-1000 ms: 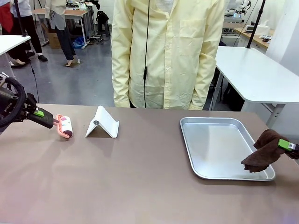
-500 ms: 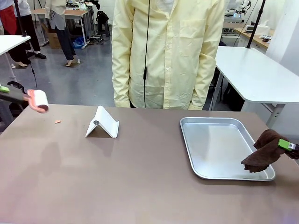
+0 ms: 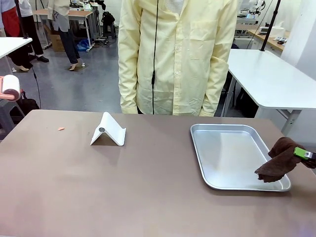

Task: Clean the surface of the table.
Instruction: Clean the area not pointed to by the person.

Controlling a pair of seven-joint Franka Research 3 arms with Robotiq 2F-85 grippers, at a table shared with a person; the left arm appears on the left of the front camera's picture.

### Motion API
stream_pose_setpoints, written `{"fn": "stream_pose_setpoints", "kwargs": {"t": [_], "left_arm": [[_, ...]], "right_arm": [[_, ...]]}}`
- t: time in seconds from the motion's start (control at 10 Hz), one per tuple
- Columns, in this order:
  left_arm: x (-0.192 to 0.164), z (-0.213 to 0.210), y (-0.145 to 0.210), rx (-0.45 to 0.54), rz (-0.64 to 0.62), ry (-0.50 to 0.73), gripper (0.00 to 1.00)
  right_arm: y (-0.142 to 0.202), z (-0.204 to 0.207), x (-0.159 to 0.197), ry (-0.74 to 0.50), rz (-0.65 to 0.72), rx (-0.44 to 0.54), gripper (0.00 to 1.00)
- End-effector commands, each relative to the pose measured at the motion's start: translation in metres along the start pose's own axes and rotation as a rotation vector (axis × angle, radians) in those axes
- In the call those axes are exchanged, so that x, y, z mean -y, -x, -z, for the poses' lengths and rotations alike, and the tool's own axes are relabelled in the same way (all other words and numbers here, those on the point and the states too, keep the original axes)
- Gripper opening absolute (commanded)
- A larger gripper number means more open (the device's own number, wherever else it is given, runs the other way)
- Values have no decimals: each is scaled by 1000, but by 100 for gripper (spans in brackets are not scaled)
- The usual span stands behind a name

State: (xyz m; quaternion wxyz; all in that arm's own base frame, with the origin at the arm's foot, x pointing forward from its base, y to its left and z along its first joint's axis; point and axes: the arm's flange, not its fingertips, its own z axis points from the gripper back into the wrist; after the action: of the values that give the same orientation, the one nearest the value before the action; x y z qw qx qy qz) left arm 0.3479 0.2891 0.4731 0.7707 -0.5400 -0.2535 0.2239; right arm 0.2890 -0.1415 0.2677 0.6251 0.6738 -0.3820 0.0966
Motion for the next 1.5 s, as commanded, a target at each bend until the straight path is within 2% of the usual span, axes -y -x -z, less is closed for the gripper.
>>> {"fn": "stream_pose_setpoints", "kwargs": {"t": [0.0, 0.2, 0.3, 1.0, 1.2, 1.4], "left_arm": [[-14, -26, -5, -51, 18, 43, 22], [-30, -36, 2, -102, 70, 77, 22], [-15, -29, 7, -45, -1, 52, 22], [-20, -29, 5, -61, 11, 42, 22], [-23, -9, 3, -93, 55, 23, 22], [-31, 29, -1, -162, 57, -13, 22]], "right_arm": [[-4, 0, -4, 5, 5, -6, 6], [-4, 0, -4, 5, 5, -6, 6], [-4, 0, -4, 5, 5, -6, 6], [-4, 0, -4, 5, 5, -6, 6], [-4, 0, -4, 5, 5, -6, 6], [-4, 0, -4, 5, 5, -6, 6]]}}
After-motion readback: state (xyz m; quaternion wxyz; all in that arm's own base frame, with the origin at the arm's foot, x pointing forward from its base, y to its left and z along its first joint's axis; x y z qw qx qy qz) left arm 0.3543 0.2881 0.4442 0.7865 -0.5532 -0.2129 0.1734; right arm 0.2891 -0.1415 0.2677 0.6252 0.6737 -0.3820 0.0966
